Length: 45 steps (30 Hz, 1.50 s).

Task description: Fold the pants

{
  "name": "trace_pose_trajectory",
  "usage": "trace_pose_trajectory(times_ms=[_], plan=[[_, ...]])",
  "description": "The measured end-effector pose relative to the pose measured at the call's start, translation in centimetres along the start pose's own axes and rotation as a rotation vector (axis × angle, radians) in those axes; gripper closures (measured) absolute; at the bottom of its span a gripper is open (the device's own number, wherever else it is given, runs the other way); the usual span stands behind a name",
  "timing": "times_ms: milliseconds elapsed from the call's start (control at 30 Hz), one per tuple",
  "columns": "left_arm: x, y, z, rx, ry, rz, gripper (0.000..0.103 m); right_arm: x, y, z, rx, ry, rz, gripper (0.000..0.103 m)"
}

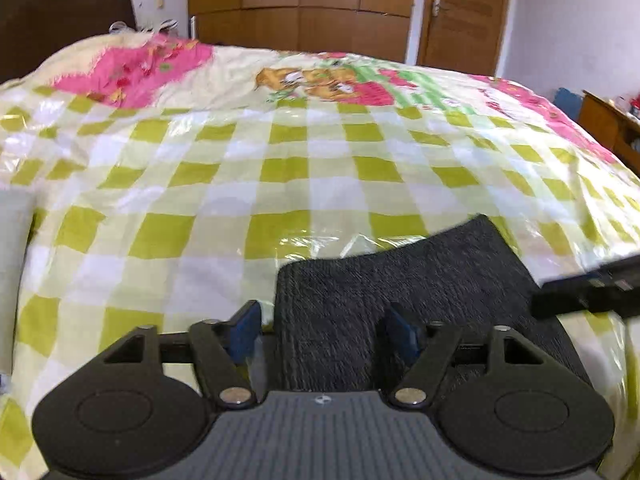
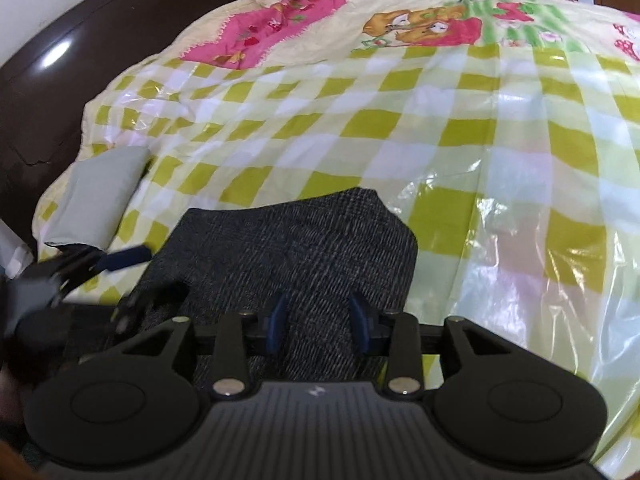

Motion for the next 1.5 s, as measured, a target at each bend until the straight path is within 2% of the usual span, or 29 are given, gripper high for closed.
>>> trace_pose_trajectory(times_ms=[33,100,233,267,467,567,667,767,867,933,1000,1067,1233,1333,1500], plan=[[-0.2,0.0,0.5,-0.016,0.013,-0.021,0.045,0.1,0.1,-0.2,0.005,-0.009,0.008,0.064],[-0.8,0.0,1.0,-0.026,0.029,-0.072,0.048,0.3,0.3,-0.6,0.013,-0.019,0.028,0.064],[-1.1,0.1,0.0,-0.005,0.034,-0.109,0.076,0.8,0.8,-1.2,0.02,-0.008,0.027,0.063],[-1.0,0.1,-0.3,0.0,0.042,-0.112,0.079,0.9,1.0,-1.3,0.024,0.0,0.019,0.062],[-0.2,0.2,-3.5,0.036,0.049,-0.092,0.083,1.5,1.2,-0.8,0.0,-0.022,0.055,0.061],[-0.6,1.6,-4.6,0.04,0.023,-0.104,0.082,1.7,1.0,-1.2,0.002,-0.024,0.066,0.061],[-1.8,3.4,-2.6,-0.006,-0.037,-0.08,0.077,2.1,1.2,-1.7,0.01,-0.022,0.061,0.057],[-1.8,2.7,-3.3,0.022,-0.032,-0.081,0.073,2.4,1.9,-0.4,-0.029,-0.026,0.09,0.056],[-1.6,2.6,-5.9,0.076,-0.028,-0.075,0.072,1.8,2.3,0.9,-0.062,-0.076,0.132,0.056],[-1.6,3.5,-7.3,0.077,-0.033,-0.085,0.058,1.4,2.3,1.0,-0.064,-0.088,0.125,0.053],[-1.5,4.8,-7.4,0.045,-0.014,-0.104,0.051,1.4,2.4,1.0,-0.063,-0.093,0.116,0.053],[-1.1,5.9,-6.7,0.012,-0.003,-0.11,0.047,1.6,2.4,1.0,-0.067,-0.111,0.126,0.052],[-1.3,7.1,-4.7,0.002,0.017,-0.18,0.02,1.6,2.8,1.5,-0.084,-0.142,0.129,0.047],[-1.3,7.6,-4.5,-0.002,0.005,-0.186,0.011,1.5,3.2,1.5,-0.092,-0.168,0.123,0.044],[-1.6,8.2,-4.7,0.0,0.0,-0.219,0.008,0.8,4.1,2.5,-0.127,-0.229,0.153,0.035]])
Point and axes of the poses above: each gripper's, at about its wrist camera, not at the fingertips, and z roughly the way its jaws point, x to its right, y to its underside, the point moved 8 cm from there along z, roughly the way its jaws point, and after that the axes turned 9 degrees about y, right-handed, at the moved point
